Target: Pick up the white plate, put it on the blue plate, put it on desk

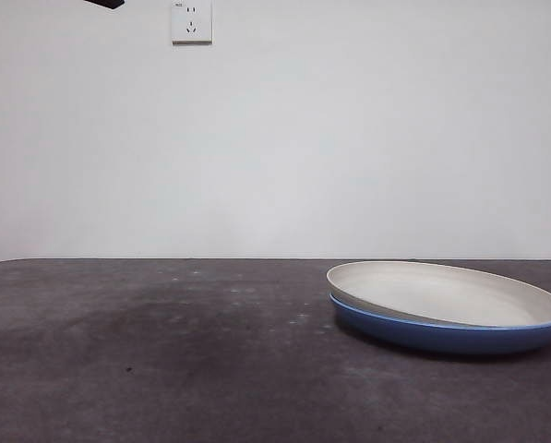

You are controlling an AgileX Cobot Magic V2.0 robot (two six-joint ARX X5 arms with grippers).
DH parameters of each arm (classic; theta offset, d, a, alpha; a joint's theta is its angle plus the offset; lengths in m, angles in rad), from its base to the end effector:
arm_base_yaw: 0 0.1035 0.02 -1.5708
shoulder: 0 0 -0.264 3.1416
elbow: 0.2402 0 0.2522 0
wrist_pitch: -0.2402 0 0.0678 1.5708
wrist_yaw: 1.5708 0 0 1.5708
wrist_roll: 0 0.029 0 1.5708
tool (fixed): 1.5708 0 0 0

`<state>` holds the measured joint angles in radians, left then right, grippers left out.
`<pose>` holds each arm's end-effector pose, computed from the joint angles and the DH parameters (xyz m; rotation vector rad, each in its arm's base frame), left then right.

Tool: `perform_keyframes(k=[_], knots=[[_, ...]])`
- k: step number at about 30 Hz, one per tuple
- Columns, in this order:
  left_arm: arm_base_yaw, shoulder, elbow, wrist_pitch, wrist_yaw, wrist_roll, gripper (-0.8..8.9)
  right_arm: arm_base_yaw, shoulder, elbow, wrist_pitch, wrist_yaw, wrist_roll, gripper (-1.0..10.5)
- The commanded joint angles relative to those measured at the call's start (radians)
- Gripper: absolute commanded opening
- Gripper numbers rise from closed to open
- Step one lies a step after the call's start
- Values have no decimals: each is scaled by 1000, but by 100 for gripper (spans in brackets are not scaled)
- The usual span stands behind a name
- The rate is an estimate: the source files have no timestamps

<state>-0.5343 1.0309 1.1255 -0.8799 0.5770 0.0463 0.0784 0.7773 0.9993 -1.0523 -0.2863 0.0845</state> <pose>0.1534 -0.1092 0.3477 0.0216 0.8006 -1.0700 0.1210 0.0177 0.3305 0.1654 0.8447 0.3083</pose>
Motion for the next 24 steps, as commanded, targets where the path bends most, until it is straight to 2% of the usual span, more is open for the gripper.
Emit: perform_keyframes(k=[1,8,11,24], knots=[[-5,8,8,8,7,21,311,2,55,-76,103,2,71,433],[-5,8,8,6,7,21,311,-2,227,-217,348,3,119,430],[-5,8,8,6,7,21,311,-9,320,-224,417,3,119,391],[-5,8,8,5,7,21,311,-17,640,-224,661,3,148,357]])
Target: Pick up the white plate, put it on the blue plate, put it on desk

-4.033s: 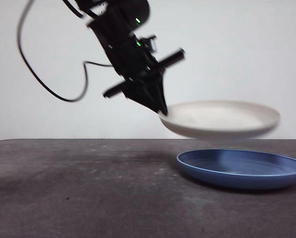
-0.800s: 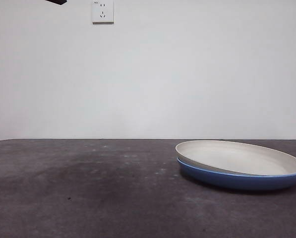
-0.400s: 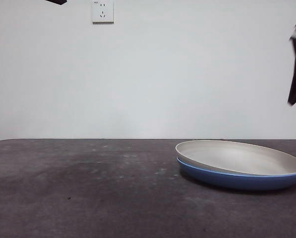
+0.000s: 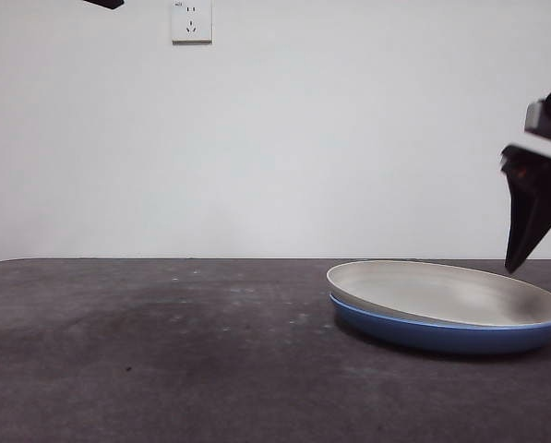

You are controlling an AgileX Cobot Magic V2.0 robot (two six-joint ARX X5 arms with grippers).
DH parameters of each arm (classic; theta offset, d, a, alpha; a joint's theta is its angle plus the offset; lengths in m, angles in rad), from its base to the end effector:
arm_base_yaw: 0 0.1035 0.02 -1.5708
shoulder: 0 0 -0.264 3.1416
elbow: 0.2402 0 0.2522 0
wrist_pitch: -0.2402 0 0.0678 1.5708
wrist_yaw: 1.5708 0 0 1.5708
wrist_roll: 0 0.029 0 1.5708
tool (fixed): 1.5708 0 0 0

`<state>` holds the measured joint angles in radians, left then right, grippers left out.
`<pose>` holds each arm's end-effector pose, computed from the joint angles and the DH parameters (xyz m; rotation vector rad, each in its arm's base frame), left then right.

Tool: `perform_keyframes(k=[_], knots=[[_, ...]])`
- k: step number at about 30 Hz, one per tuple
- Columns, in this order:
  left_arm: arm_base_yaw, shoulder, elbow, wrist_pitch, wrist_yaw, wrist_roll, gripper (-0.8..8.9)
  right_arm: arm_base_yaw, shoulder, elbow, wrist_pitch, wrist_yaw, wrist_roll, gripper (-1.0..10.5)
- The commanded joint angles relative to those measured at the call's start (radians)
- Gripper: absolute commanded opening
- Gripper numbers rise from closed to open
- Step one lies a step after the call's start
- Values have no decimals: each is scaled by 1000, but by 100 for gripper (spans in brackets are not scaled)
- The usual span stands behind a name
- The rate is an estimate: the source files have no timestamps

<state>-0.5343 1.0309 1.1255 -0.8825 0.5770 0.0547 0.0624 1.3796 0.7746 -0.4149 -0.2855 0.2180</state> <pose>0.1533 -0.1091 0.3475 0.0286 0.7988 -1.0731 0.2545 0.0241 0.1912 0.3109 1.0509 0.2052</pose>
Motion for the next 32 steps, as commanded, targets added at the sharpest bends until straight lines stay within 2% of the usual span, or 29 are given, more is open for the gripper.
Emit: perform_keyframes(k=[1,9,14,17,25,32], knots=[[-5,8,8,7,7,12,311,-1,57,1,36,2,19,356],[-5,8,8,7,7,8,311,-1,150,1,92,-2,30,248],[-5,8,8,7,7,6,311,-1,154,1,116,0,32,67],[-5,8,8,6,7,5,311,-1,154,1,117,15,38,11],[-5,8,8,6,7,4,311,-20,137,1,120,31,67,12],[-5,8,8,6,7,4,311,-21,21,2,139,2,93,12]])
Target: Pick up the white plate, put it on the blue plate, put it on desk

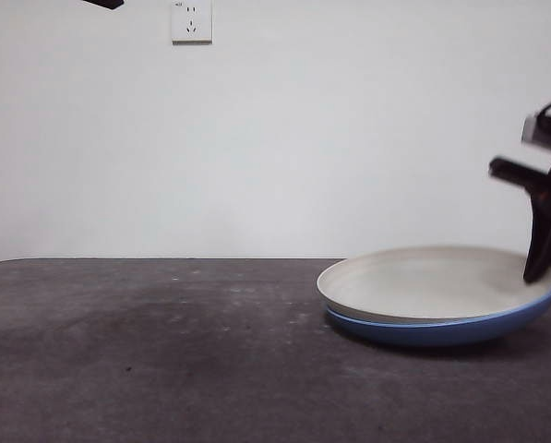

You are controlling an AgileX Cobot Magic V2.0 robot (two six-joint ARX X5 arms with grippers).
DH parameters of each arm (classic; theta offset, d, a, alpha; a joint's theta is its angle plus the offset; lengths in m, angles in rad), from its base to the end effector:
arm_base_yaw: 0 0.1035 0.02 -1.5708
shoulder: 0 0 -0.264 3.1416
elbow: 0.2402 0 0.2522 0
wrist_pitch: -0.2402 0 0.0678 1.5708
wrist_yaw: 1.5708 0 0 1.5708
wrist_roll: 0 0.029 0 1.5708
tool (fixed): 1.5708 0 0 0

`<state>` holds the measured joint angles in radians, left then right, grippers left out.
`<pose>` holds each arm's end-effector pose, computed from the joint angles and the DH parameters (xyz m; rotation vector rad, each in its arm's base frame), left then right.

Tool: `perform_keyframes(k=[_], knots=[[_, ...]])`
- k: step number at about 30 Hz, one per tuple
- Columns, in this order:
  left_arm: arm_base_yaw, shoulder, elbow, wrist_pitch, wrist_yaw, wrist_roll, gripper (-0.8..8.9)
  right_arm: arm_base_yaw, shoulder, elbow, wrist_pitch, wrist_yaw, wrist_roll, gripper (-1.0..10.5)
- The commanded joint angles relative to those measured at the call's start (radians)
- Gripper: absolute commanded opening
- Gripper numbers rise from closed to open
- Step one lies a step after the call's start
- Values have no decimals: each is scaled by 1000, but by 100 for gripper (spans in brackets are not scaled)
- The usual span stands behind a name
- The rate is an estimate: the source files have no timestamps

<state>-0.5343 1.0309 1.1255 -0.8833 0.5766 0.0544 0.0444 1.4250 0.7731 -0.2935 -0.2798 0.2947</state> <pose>0.1532 -0.1090 0.3475 0.0285 0.7998 -1.0725 0.2682 0.0199 0.1862 0.3816 0.9825 0.1589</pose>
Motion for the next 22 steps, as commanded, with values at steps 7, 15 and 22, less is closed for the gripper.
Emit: perform_keyframes(k=[7,15,22], knots=[[-5,8,8,8,8,5,311,11,-135,16,21,-62,63,12],[-5,8,8,8,8,5,311,113,-144,58,24,-55,103,12],[-5,8,8,9,7,5,311,233,-126,60,73,2,156,12]])
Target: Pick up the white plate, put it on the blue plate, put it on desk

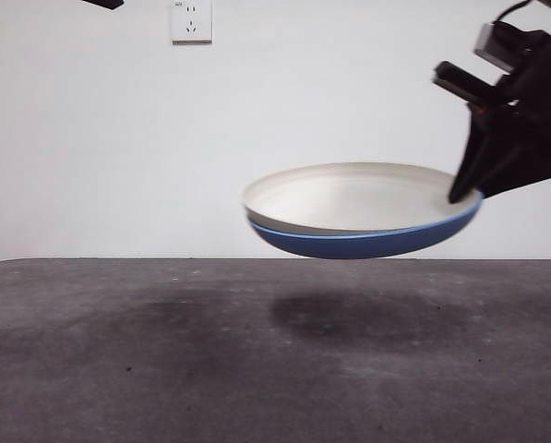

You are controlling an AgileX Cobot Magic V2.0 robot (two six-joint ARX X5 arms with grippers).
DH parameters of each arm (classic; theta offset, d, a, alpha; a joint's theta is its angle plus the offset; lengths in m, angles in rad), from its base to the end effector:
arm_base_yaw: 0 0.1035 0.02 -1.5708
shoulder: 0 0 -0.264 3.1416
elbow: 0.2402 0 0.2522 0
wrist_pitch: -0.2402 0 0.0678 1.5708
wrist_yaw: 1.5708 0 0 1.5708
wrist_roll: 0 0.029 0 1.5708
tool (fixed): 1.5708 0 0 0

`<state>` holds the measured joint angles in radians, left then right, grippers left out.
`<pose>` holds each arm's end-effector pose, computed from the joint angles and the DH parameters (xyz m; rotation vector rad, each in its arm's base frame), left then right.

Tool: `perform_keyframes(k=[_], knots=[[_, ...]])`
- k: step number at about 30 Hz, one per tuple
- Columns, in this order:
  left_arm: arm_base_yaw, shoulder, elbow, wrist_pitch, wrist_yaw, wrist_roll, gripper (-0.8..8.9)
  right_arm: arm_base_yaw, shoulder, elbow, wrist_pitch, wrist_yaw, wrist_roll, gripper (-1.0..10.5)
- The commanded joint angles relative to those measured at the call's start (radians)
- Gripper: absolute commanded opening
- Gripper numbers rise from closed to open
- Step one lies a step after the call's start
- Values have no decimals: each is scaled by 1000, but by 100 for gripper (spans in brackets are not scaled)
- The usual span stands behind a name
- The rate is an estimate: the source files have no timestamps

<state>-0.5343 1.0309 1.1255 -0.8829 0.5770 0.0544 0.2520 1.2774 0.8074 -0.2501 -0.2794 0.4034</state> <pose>0.1532 -0.1091 0.3475 0.0283 0.7994 -1.0729 0.2509 0.0729 0.2357 0.3864 0.8208 0.3542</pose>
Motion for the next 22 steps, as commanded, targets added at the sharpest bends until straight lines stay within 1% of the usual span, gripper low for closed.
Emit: perform_keyframes(k=[1,4,13,18,22], knots=[[-5,8,8,8,7,5,311,43,34,26,42,4,61,12],[-5,8,8,8,7,5,311,81,66,26,68,22,84,11],[-5,8,8,8,7,5,311,178,240,31,207,27,164,12],[-5,8,8,8,7,5,311,206,342,78,213,47,166,12],[-5,8,8,7,7,5,311,212,388,113,213,50,165,11]])
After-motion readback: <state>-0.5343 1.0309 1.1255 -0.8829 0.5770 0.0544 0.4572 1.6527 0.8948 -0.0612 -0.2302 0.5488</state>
